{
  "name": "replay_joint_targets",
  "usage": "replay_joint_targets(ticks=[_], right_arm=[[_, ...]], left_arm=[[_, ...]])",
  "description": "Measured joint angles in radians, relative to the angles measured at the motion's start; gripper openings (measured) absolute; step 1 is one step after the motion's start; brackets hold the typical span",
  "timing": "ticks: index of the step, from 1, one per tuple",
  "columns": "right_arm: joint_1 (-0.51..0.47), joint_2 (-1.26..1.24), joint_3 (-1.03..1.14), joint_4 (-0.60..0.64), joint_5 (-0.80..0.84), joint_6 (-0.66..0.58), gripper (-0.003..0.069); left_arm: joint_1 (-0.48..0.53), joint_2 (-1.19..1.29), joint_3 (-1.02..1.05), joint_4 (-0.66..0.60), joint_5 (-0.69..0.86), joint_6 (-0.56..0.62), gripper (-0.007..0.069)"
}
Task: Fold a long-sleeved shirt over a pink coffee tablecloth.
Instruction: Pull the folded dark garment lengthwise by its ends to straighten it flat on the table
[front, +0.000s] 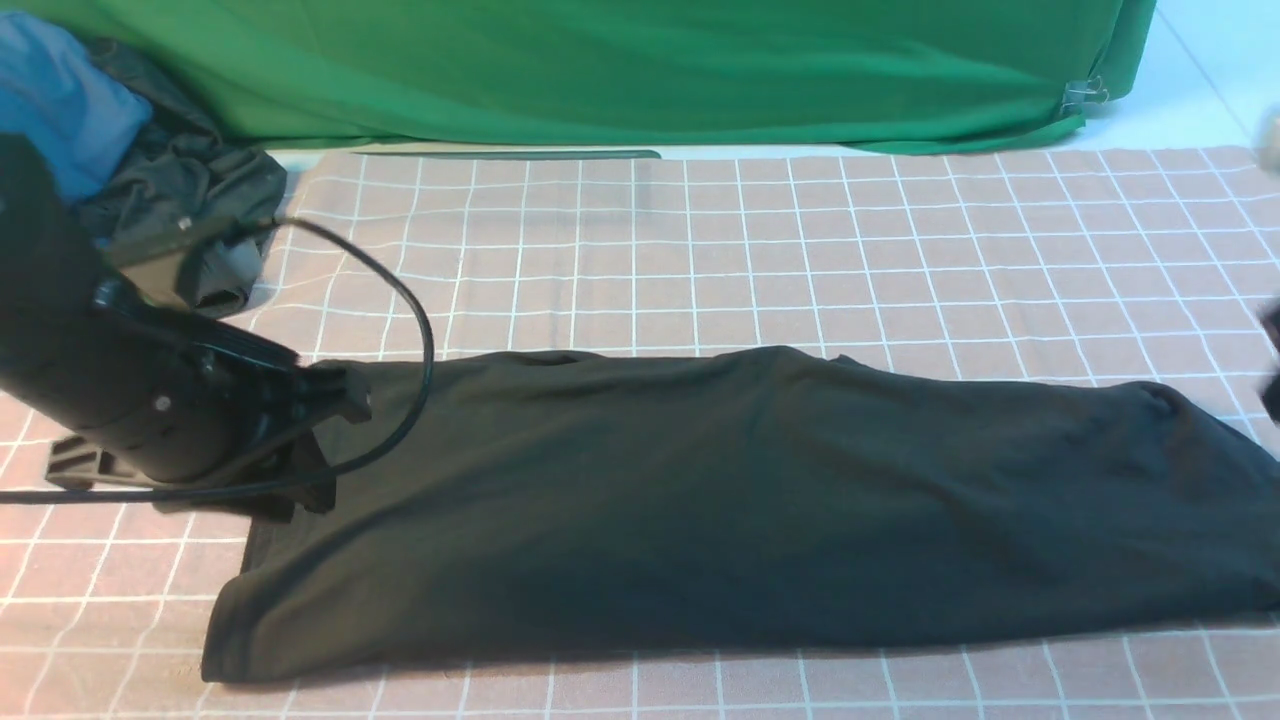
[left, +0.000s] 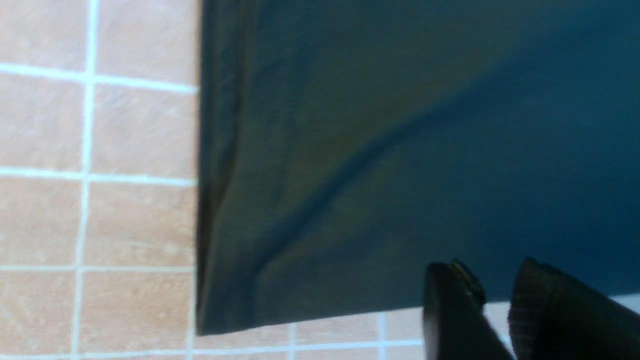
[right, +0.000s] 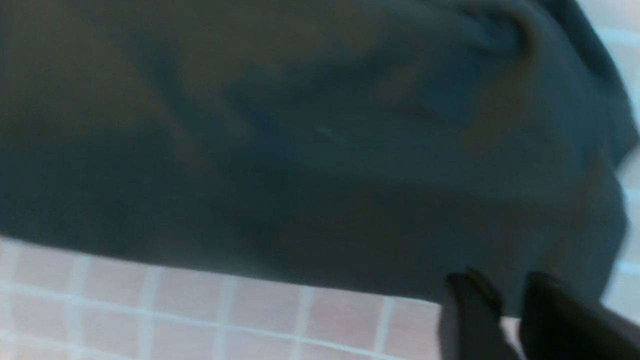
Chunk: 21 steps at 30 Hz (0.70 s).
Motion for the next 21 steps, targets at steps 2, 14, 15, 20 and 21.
replay_joint_targets(ticks=[2, 14, 15, 20, 21], right_arm=[[-0.024, -0.006, 0.072, -0.024, -0.075, 0.022, 0.0370], [-0.031, 0.212, 0.169, -0.201, -0.366, 0.263, 0.0662], [-0.031, 0.227, 0.169, -0.201, -0.371, 0.269, 0.0662], [-0.032, 0.289, 0.167, -0.208, -0.402, 0.285, 0.0641], [-0.032, 0.292, 0.164, -0.201, -0.400, 0.285, 0.0617]], left_arm=[[0.000, -0.054, 0.000, -0.009, -0.003, 0.004, 0.0088], [0.000, -0.363, 0.000, -0.006, 0.014, 0.011, 0.0013], [0.000, -0.385, 0.000, -0.003, 0.024, 0.011, 0.0013], [0.000, -0.448, 0.000, 0.018, 0.051, 0.010, 0.0013], [0.000, -0.454, 0.000, 0.020, 0.054, 0.009, 0.0013]])
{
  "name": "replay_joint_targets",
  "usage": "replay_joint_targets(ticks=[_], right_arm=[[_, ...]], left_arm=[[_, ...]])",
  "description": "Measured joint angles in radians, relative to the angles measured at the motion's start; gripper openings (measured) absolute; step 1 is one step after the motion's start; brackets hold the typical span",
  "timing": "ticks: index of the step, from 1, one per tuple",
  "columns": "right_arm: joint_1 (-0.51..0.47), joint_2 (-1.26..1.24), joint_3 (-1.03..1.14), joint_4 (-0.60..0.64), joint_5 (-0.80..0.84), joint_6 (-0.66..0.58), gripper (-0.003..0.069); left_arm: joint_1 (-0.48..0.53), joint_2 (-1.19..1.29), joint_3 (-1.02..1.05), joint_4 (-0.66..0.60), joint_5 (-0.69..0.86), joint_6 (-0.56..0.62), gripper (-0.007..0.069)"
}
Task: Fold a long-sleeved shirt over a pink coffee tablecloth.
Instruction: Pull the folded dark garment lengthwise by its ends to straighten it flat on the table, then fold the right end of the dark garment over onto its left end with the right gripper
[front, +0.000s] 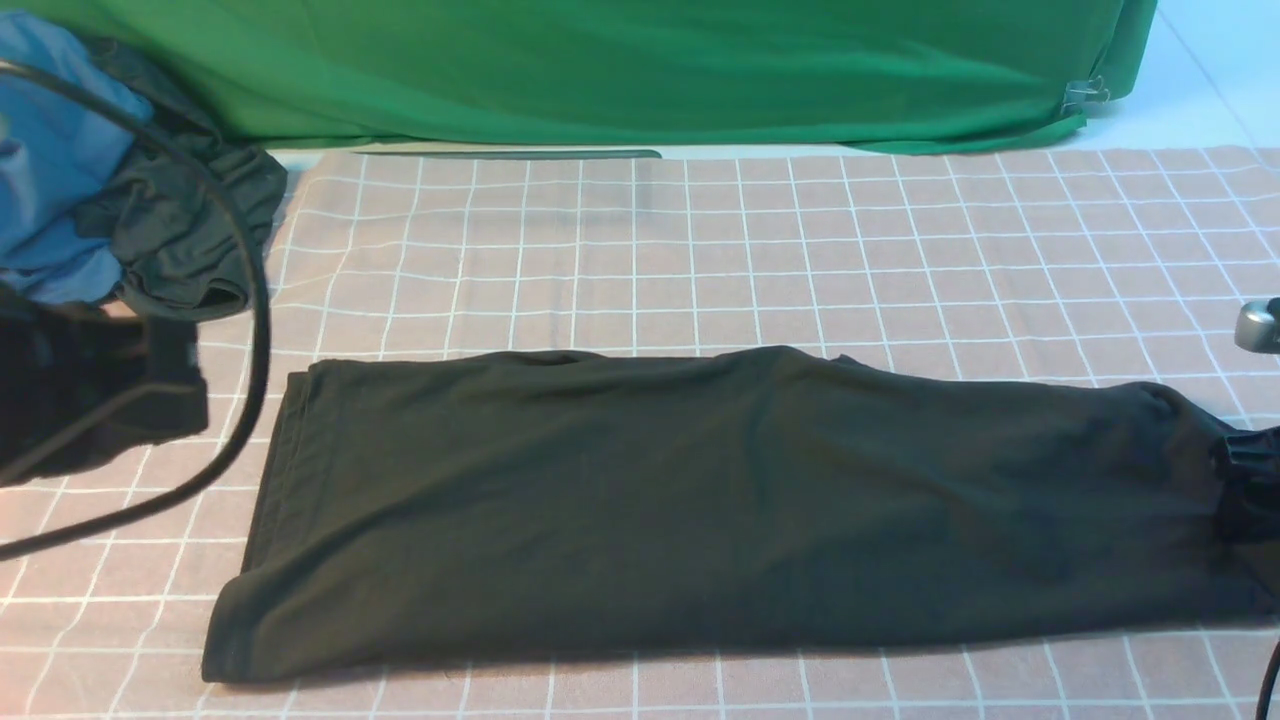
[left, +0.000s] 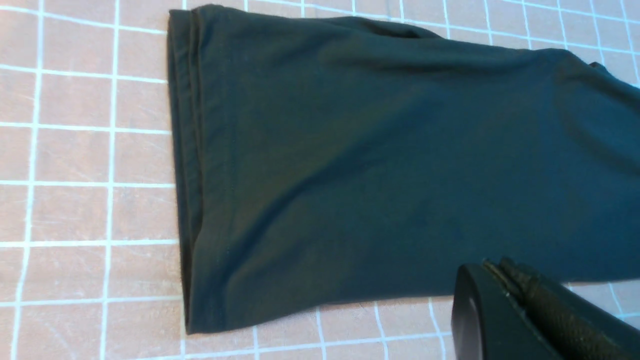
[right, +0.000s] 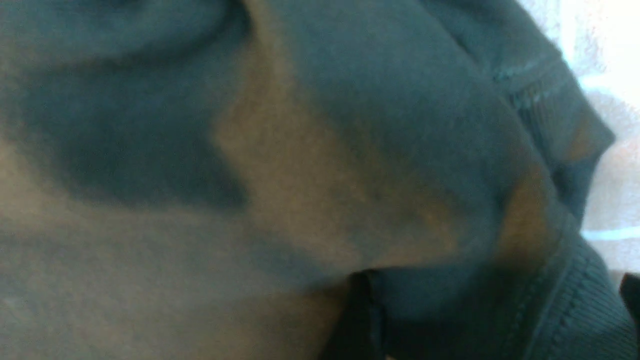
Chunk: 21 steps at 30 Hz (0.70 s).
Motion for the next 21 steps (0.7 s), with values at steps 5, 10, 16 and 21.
replay_joint_targets(ticks=[5, 10, 16, 21], right_arm=[[0.003, 0.009, -0.005, 0.021, -0.005, -0.029, 0.0325], [0.003, 0.014, -0.026, 0.016, 0.014, -0.055, 0.0090], [0.003, -0.006, -0.118, 0.006, 0.151, -0.040, 0.0077], [0.041, -0.157, -0.215, 0.050, 0.210, -0.025, 0.0076]], left_arm=[[0.000, -0.011, 0.000, 0.001, 0.013, -0.001, 0.0013], [0.000, -0.011, 0.000, 0.001, 0.022, -0.003, 0.0013], [0.000, -0.011, 0.000, 0.002, 0.037, -0.005, 0.0013], [0.000, -0.011, 0.000, 0.004, 0.040, -0.006, 0.0013]])
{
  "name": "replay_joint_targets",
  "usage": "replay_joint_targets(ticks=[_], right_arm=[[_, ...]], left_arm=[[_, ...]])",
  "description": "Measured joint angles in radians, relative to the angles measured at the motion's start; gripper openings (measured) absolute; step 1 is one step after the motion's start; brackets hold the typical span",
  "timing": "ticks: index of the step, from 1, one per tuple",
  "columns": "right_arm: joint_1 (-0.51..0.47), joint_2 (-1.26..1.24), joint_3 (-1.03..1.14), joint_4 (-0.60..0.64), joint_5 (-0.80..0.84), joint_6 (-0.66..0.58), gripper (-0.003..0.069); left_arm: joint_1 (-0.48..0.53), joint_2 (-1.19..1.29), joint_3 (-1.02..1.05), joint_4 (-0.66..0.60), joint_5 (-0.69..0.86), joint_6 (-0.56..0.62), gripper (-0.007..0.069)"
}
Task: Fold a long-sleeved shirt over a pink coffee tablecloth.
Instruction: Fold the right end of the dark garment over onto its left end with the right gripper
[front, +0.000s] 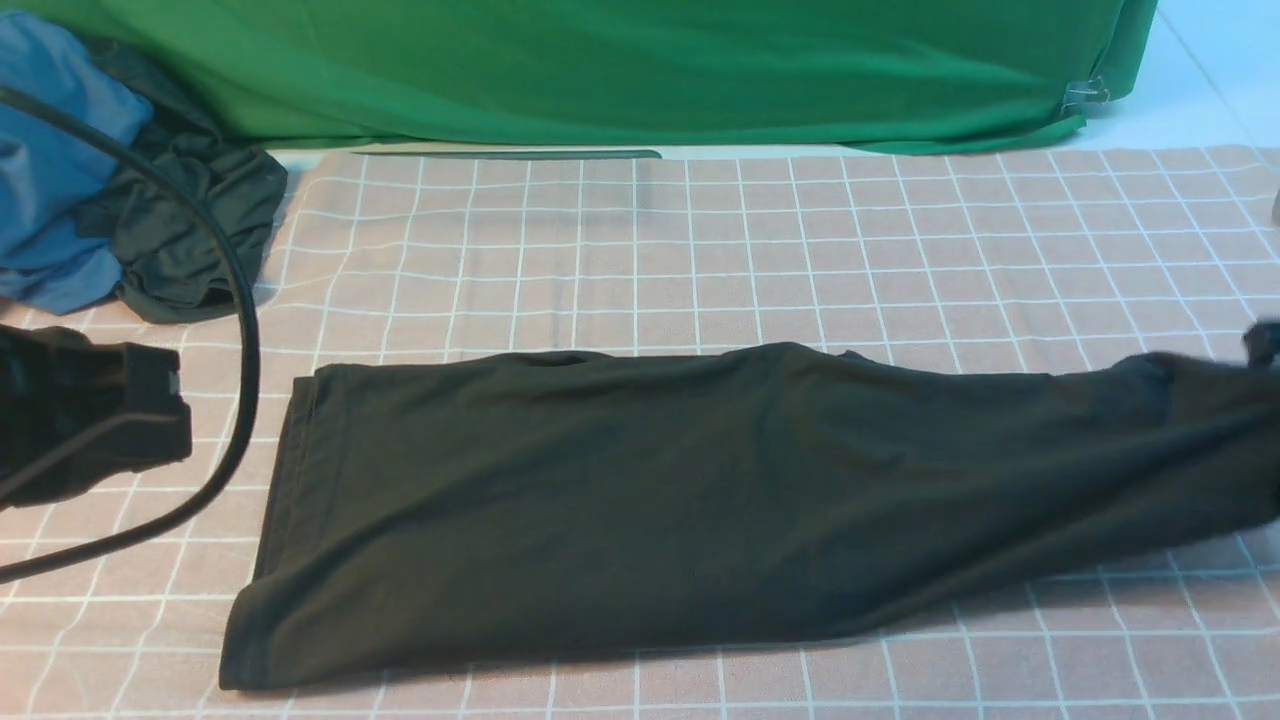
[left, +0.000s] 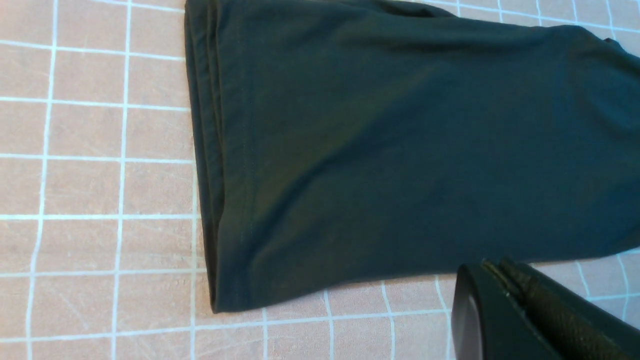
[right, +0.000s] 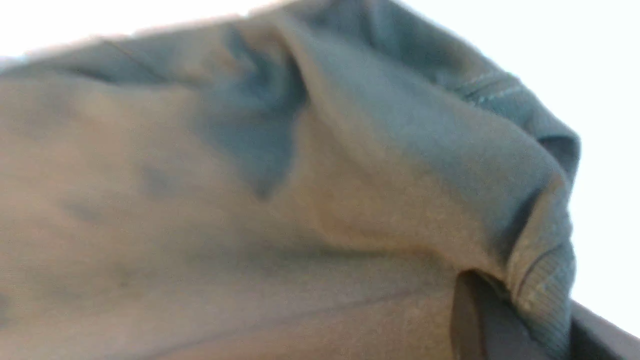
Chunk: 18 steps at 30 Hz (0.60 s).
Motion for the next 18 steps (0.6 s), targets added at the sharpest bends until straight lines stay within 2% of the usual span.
replay_joint_targets(ticks=[4, 9, 18], right_arm=[[0.088, -0.075, -0.054, 0.062, 0.037, -0.007, 0.0076], [0.276, -0.108, -0.144, 0.125, 0.049, 0.005, 0.0076], [0.634, -0.088, -0.254, 0.210, -0.130, 0.097, 0.0076]], left_arm=[[0.000, 0.000, 0.000, -0.002, -0.024, 0.000, 0.0013], [0.000, 0.000, 0.000, -0.013, -0.069, 0.000, 0.0013], [0.000, 0.000, 0.000, -0.058, -0.077, 0.000, 0.0013]])
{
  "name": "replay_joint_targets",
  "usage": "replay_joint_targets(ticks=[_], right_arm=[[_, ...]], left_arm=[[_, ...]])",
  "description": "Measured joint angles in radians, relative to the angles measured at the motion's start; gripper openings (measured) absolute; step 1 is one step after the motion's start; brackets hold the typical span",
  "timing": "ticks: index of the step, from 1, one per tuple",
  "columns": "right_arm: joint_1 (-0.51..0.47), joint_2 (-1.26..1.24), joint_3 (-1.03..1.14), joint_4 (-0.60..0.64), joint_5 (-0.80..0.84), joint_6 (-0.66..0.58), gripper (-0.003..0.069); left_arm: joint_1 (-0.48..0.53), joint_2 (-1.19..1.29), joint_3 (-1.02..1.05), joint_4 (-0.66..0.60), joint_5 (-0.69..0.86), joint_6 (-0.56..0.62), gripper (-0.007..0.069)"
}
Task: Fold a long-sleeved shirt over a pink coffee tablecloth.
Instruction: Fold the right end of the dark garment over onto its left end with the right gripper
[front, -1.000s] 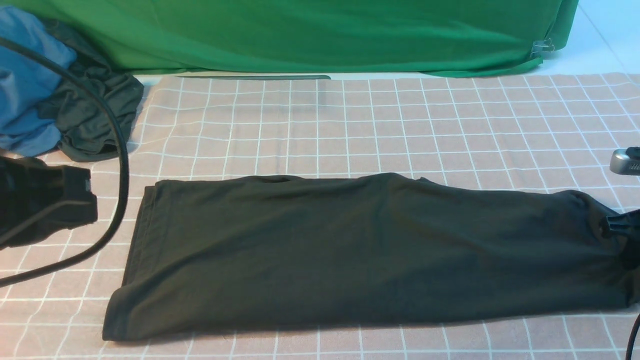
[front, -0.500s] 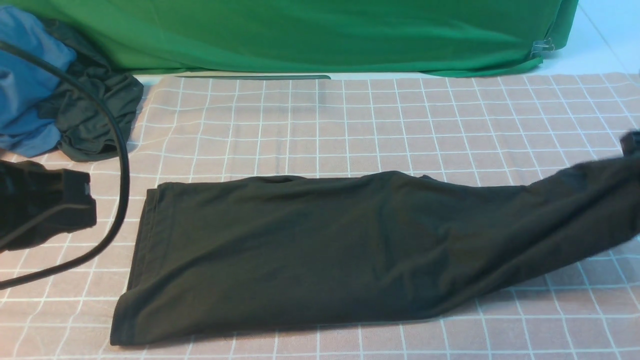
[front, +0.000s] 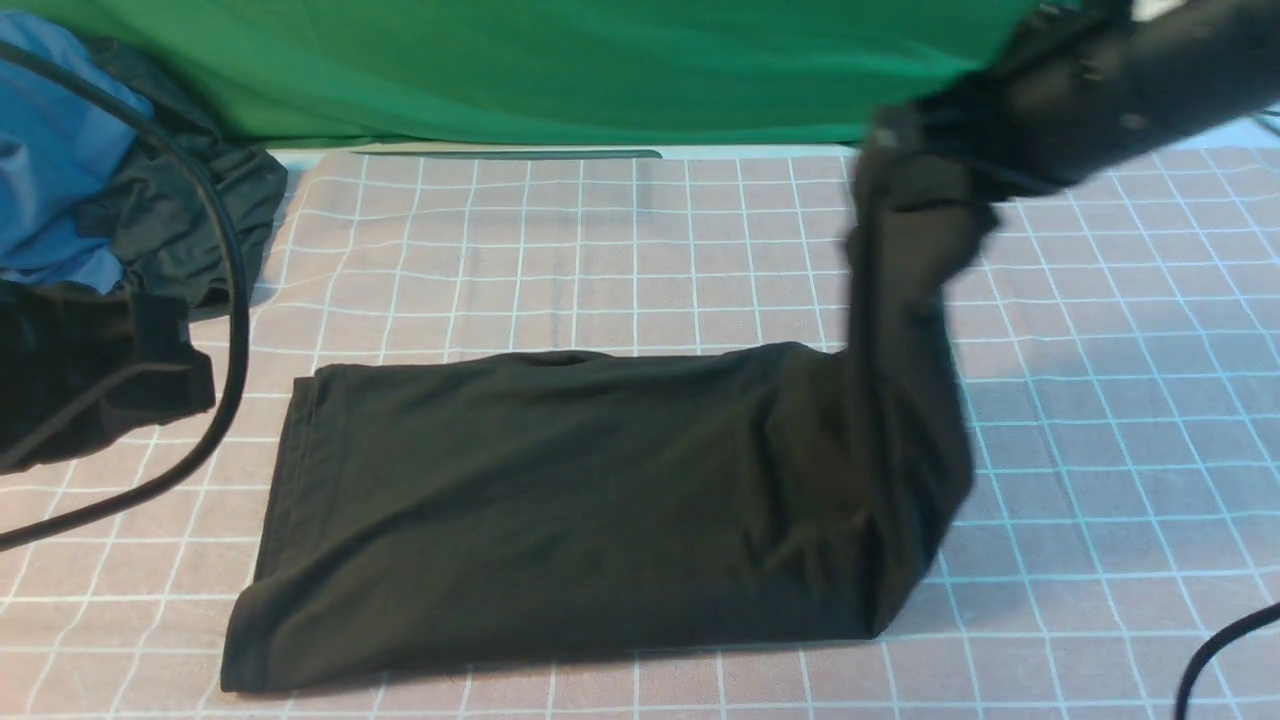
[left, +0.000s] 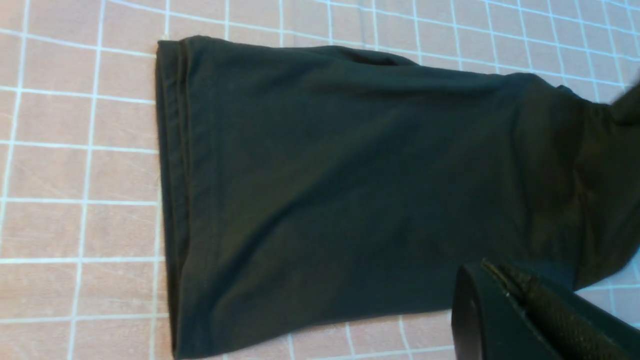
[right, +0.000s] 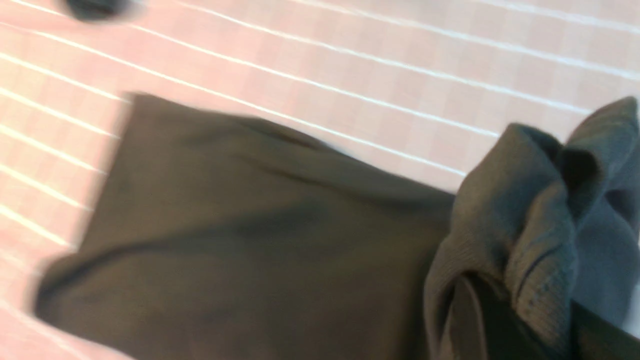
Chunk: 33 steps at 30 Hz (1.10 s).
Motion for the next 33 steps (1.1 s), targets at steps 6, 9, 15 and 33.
replay_joint_targets(ticks=[6, 9, 15, 33], right_arm=[[0.178, 0.107, -0.043, 0.046, -0.125, 0.050, 0.0075], [0.236, 0.171, -0.059, 0.086, -0.189, 0.059, 0.0073], [0.341, 0.298, -0.102, 0.144, -0.316, 0.060, 0.0073], [0.486, 0.594, -0.254, 0.201, -0.497, 0.114, 0.0260]], left_arm=[[0.000, 0.000, 0.000, -0.006, -0.002, 0.000, 0.0013], [0.000, 0.000, 0.000, -0.006, -0.002, 0.000, 0.0013], [0.000, 0.000, 0.000, -0.008, -0.003, 0.000, 0.0013], [0.000, 0.000, 0.000, -0.009, -0.002, 0.000, 0.0013]])
